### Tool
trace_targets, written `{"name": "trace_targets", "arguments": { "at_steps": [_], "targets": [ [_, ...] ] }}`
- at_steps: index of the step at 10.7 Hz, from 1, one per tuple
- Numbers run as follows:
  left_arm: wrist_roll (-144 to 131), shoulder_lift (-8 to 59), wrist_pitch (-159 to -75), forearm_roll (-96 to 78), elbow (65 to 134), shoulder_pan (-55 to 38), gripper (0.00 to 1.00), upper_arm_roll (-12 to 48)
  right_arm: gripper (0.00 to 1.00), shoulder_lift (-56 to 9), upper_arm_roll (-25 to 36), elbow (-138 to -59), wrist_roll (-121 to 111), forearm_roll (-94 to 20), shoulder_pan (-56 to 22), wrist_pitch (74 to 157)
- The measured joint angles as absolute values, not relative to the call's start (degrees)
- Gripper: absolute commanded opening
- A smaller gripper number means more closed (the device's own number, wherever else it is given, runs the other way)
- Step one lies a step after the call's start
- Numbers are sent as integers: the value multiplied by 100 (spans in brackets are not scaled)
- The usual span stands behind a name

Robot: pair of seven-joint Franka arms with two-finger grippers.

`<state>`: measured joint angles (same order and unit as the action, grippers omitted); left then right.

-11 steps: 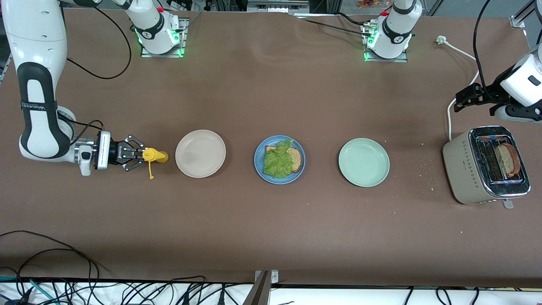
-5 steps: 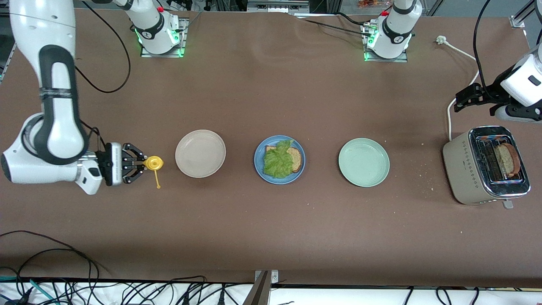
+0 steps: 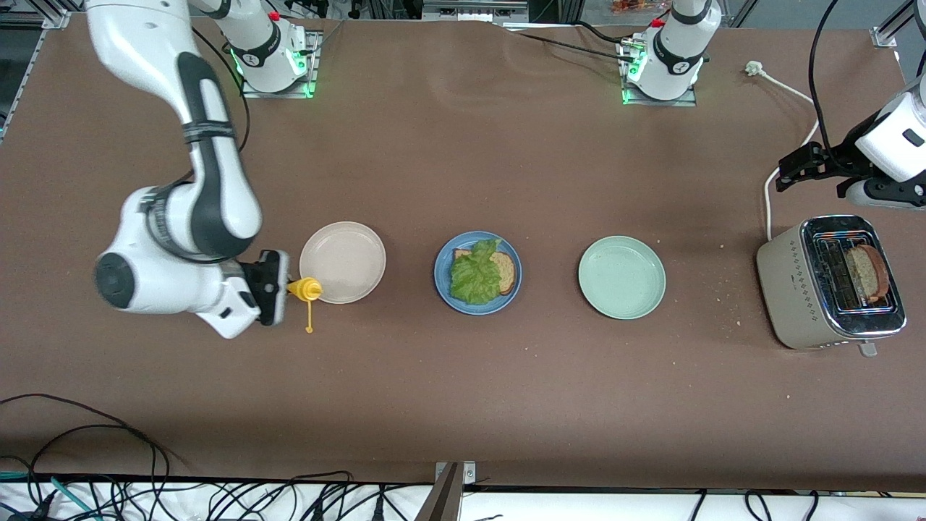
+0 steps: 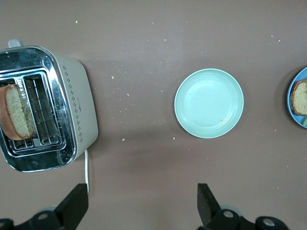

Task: Make sandwich in blue plate with both arms
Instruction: 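Lift the mustard bottle and carry it toward the blue plate, then tilt the mustard bottle nozzle-down over the lettuce with the right gripper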

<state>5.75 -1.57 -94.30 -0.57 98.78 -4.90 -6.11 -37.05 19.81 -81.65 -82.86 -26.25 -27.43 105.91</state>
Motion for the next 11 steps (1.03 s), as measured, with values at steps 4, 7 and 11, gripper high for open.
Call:
{"name": "trace_targets", "arguments": {
  "at_steps": [4,7,11],
  "targets": [
    [575,-157,-9430,-57,9879,-464,100,-615,12,-3738,1961,-8156,-6582,-806,-3915,11092],
    [575,-157,-9430,-57,9878,-460,100,-616,12,-3747,1959,-8153,-5826,352,-4460,11140],
    [575,-153,-9429,-57,9879,-459,100,-616,12,-3818,1944,-8155,-4599,2188,-5595,10869]
  ]
}}
